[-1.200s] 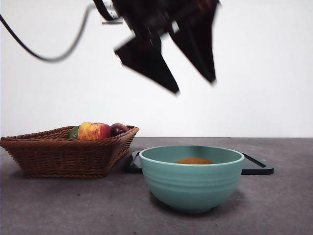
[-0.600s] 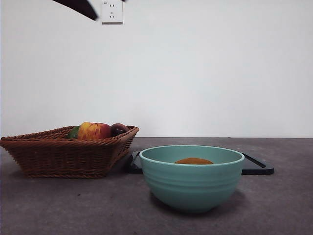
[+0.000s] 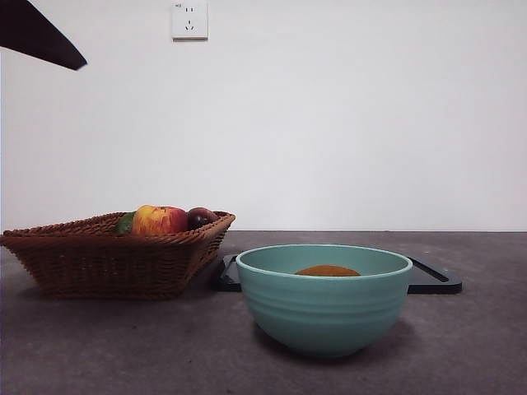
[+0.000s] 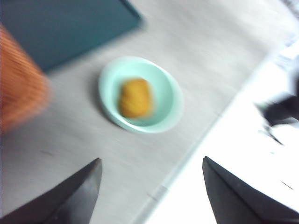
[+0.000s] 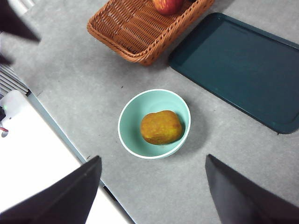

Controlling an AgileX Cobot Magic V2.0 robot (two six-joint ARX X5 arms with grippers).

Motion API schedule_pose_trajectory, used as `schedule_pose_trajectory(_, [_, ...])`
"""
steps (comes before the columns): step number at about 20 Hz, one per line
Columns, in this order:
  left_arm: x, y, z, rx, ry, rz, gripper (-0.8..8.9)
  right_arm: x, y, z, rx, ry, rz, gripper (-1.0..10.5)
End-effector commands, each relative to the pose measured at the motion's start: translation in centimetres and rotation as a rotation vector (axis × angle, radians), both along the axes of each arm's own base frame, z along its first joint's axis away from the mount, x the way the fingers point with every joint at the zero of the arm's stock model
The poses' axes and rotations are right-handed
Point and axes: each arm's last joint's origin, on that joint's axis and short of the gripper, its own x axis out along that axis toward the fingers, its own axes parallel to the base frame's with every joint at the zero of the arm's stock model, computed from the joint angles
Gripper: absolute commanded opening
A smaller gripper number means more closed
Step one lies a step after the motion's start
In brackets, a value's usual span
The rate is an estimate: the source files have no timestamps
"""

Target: Pick up the wifruite, put it on the bowl, pick up the plate, put it on desk

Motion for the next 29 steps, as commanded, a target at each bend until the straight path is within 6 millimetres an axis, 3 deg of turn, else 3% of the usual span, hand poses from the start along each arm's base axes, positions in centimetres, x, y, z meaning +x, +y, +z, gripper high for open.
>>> schedule_pose_trajectory(1, [-0.2, -0.2, 0.1, -0.016, 0.002, -0.060, 3.42, 0.3, 0.2, 0.4, 0.007, -0.004, -0.003, 3.6])
schedule_pose_trajectory(13, [-0.2, -0.2, 0.1, -0.014, 0.005, -0.059, 3.42, 1.1, 0.5, -0.5, 0.023, 0.123, -0.059, 3.6])
schedule_pose_trajectory(22, [-0.2, -0.2, 0.1, -0.014, 0.005, -0.060, 3.42, 4.4, 4.4, -8.3, 0.044, 0.275, -0.097, 3.6])
schedule_pose_trajectory(27, [-0.2, -0.2, 0.1, -0.014, 0.004, -0.059, 3.42, 6.0, 6.7, -10.6, -0.093, 0.245, -0.143, 3.5])
schedule_pose_trajectory(29, [-0.2, -0.2, 0.1, -0.013, 0.004, -0.059, 3.42, 6.7, 7.6, -11.4, -0.115, 0.238, -0.153, 2.5])
